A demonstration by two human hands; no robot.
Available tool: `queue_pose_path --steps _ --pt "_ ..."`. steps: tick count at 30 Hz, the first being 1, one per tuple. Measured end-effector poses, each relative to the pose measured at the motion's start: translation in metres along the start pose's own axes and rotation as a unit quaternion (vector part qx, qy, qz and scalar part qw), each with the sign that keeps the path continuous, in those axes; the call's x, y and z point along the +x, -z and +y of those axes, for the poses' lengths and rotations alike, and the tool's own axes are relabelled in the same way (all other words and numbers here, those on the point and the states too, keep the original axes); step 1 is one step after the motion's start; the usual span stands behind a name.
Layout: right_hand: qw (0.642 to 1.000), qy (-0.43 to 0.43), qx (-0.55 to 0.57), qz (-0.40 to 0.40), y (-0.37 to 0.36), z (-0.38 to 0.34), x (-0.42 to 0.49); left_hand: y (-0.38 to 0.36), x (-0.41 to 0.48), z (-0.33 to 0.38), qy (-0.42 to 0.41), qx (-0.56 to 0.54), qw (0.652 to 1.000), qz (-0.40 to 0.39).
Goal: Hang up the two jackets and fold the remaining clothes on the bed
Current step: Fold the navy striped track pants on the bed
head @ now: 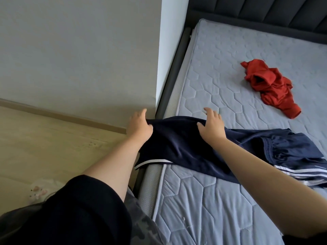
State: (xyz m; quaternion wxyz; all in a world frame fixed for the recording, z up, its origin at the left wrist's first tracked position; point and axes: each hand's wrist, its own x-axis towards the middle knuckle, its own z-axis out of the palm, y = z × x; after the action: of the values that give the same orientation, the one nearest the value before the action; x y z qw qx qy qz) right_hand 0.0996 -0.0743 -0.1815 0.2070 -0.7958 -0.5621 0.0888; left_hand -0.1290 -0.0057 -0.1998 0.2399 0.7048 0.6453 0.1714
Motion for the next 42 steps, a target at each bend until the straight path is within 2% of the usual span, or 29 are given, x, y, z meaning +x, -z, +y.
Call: queue_pose_path --steps 2,4,7,9,11,13,17,21,22,24,26,28,31,34,36,38,42 --pt "0.996 -0.017 -0.069 -0.061 -0.011 0.003 0.0 -0.011 -0.002 -0.015 0.034 0.043 0.992 -0.111" --pt "0.987 -0.026 -0.115 -0.106 -0.021 0.008 -0.002 -0.02 -0.004 -0.026 0.072 0.003 0.977 -0.2" --pt "0.986 -0.045 -0.124 -0.103 -0.026 0.01 0.0 -0.023 -0.004 -0.031 0.187 -0.08 0.944 -0.259" --pt "0.985 -0.058 -0.134 -0.097 -0.023 0.009 0.004 -0.023 -0.008 -0.031 0.265 -0.12 0.909 -0.299" --pt "0.979 -0.053 -0.165 -0.104 -0.019 0.007 0.007 -0.024 -0.015 -0.03 0.285 -0.125 0.888 -0.338" --pt "0.979 -0.031 -0.179 -0.089 -0.016 0.008 0.008 -0.029 -0.019 -0.028 0.26 -0.092 0.905 -0.324" --pt "0.988 0.001 -0.136 -0.078 -0.014 0.004 0.006 -0.033 -0.015 -0.023 0.218 -0.071 0.948 -0.221" --pt "0.996 -0.024 -0.075 -0.048 -0.017 0.002 -0.001 -0.025 -0.017 -0.019 0.166 0.056 0.976 -0.132" --pt "0.997 -0.019 -0.068 -0.034 -0.018 0.002 -0.002 -0.022 -0.018 -0.019 0.154 0.101 0.974 -0.13" --pt "0.998 -0.001 -0.05 -0.033 -0.02 0.002 -0.003 -0.02 -0.022 -0.022 0.148 0.189 0.955 -0.175" --pt "0.997 -0.002 -0.049 -0.067 -0.02 0.001 -0.001 -0.019 -0.026 -0.024 0.155 0.251 0.928 -0.23" --pt "0.992 -0.027 -0.066 -0.102 -0.018 0.002 0.001 -0.019 -0.026 -0.02 0.136 0.28 0.922 -0.229" --pt "0.984 -0.075 -0.088 -0.134 -0.013 0.011 0.007 -0.026 -0.015 -0.004 0.02 0.242 0.961 -0.131" --pt "0.975 -0.087 -0.079 -0.19 -0.004 0.021 0.011 -0.038 -0.004 0.015 -0.11 0.109 0.986 -0.063" --pt "0.975 -0.05 -0.039 -0.215 0.0 0.026 0.011 -0.045 0.001 0.031 -0.153 0.014 0.986 -0.069" --pt "0.979 0.0 -0.004 -0.202 0.004 0.027 0.011 -0.048 0.005 0.048 -0.161 -0.05 0.98 -0.103" --pt "0.99 0.06 0.002 -0.129 0.006 0.025 0.014 -0.048 0.016 0.073 -0.14 -0.067 0.968 -0.198"
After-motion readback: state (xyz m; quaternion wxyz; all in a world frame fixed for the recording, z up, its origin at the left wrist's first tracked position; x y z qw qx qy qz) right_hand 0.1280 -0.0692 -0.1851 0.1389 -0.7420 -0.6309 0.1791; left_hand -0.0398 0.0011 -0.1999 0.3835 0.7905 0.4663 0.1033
